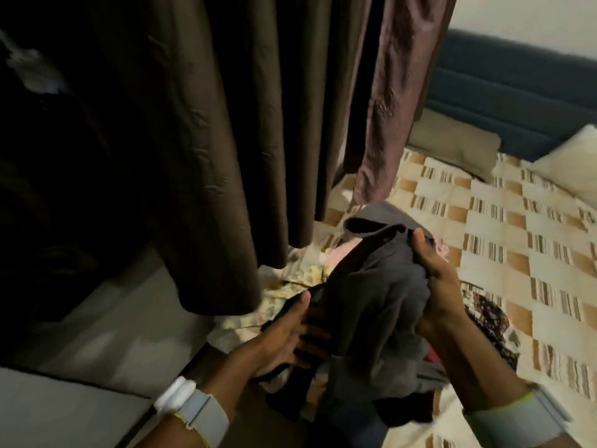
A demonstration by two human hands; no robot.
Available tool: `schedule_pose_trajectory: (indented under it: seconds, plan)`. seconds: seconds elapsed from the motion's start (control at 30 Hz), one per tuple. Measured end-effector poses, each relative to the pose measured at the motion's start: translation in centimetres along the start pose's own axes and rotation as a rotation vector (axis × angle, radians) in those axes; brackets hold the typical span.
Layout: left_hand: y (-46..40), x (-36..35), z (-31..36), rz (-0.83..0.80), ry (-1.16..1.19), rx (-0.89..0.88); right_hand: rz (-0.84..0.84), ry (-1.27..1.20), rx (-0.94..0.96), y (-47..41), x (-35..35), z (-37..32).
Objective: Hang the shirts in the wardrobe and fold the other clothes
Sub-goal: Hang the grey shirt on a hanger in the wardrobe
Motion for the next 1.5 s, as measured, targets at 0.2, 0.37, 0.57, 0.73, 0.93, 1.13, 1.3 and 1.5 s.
schedule_pose_trajectory:
  seconds: [0.2,0.37,0.57,0.73,0.93,1.13,1.3,1.5]
  plan:
    - [8.3,-1.4,-0.5,0.047,0.322,-0.455,-0.156,-0.051,0.127,1.1,-9.4,-0.6]
    - [11.9,-1.8,-0.1,0.329,0.108,-0.505,-0.369,-0.209,0.07,1.0,-14.4,1.0]
    - [18.4,2.2,3.0,0.839,0.157,-0.686,-0.499,-0.106,0.057,-1.6,-16.8,2.1]
    - [28.5,4.6,7.0,0.936,-0.114,-0.857,-0.579,0.293,0.112,-3.8,-14.4,3.4]
    - [35.2,4.9,11.0,1.119,-0.355,-0.88,-0.683,0.844,0.391,-5.9,-12.1,4.6]
    - [38.5,4.4,13.8,1.302,-0.454,-0.918,-0.641,0.668,0.122,-8.9,-10.0,4.3]
    - [40.8,4.3,13.1,1.394,-0.44,-0.953,-0.657,0.607,0.031,-9.7,-10.5,3.8]
    - [42.9,2.0,14.3,1.351,-0.394,-1.078,-0.647,0.691,0.065,-11.0,-10.7,3.8]
Point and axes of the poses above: each hand's wrist, its own y-axis away from the middle knuckle, its own x-axis out of the back of the hand, z = x × y, the point moved 1 cm from there along -y, towards the middle knuckle, and after that the axes turned 1 degree about z, right-handed, at the moved point
